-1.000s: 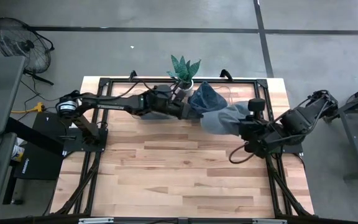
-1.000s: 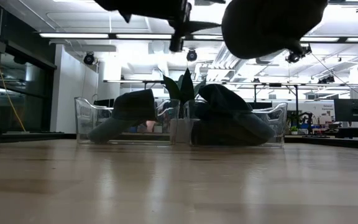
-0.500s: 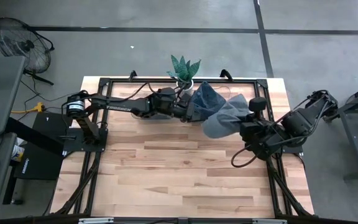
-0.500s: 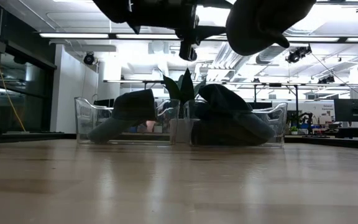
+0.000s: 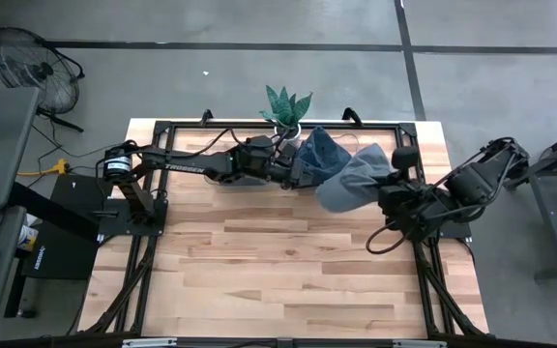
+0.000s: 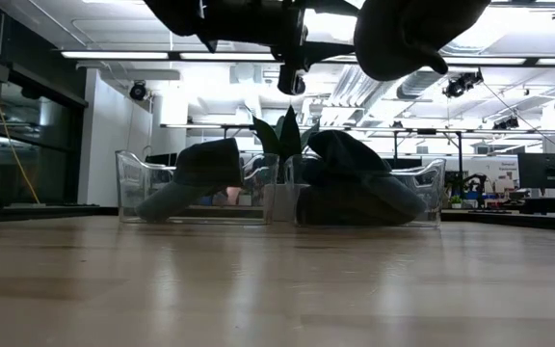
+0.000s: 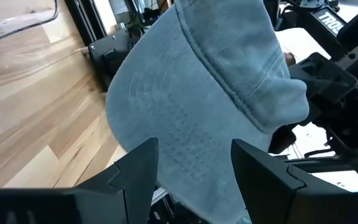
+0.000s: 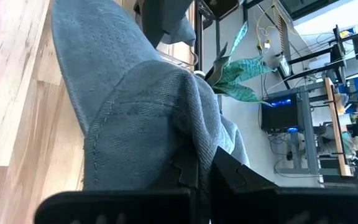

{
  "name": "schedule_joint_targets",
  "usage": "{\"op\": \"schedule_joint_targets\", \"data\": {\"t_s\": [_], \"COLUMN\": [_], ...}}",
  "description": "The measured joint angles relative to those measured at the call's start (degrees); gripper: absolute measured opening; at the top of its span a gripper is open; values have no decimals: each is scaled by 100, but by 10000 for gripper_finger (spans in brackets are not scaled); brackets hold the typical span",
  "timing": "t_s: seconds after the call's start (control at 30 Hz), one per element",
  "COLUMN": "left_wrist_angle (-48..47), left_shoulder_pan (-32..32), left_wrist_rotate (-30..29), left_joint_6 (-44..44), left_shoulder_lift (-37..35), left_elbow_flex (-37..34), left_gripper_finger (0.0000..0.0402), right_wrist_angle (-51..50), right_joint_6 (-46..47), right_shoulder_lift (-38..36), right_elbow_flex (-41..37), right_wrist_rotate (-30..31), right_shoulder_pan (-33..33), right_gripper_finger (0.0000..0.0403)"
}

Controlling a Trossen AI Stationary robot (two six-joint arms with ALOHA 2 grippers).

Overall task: Pick & Place hat
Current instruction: Put the gray cap into the left transparent bin

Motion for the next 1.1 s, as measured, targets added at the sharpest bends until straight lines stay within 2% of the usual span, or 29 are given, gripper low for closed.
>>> {"op": "schedule_joint_targets", "data": {"t_s": [0.23,0.47,0.87,1.1], "left_wrist_angle": [106,614,580,547], "left_shoulder_pan": [-4,-4,-4,0], "left_wrist_rotate": [-2,-42,-102,-388], "left_joint_6": [-72,-281,-280,-363], "left_shoulder_lift": [0,0,0,0], "left_elbow_flex": [0,4,4,4], "left_gripper_finger": [200,200,200,200], "right_wrist_angle": [0,2,0,53], "right_joint_6": [14,-165,-705,-740], "right_shoulder_lift": [-272,-282,-282,-286], "right_elbow_flex": [2,2,2,2], "right_wrist_rotate": [279,541,886,1073], "right_shoulder_pan": [-4,-177,-609,-629], "right_gripper_finger": [0,0,0,0]}}
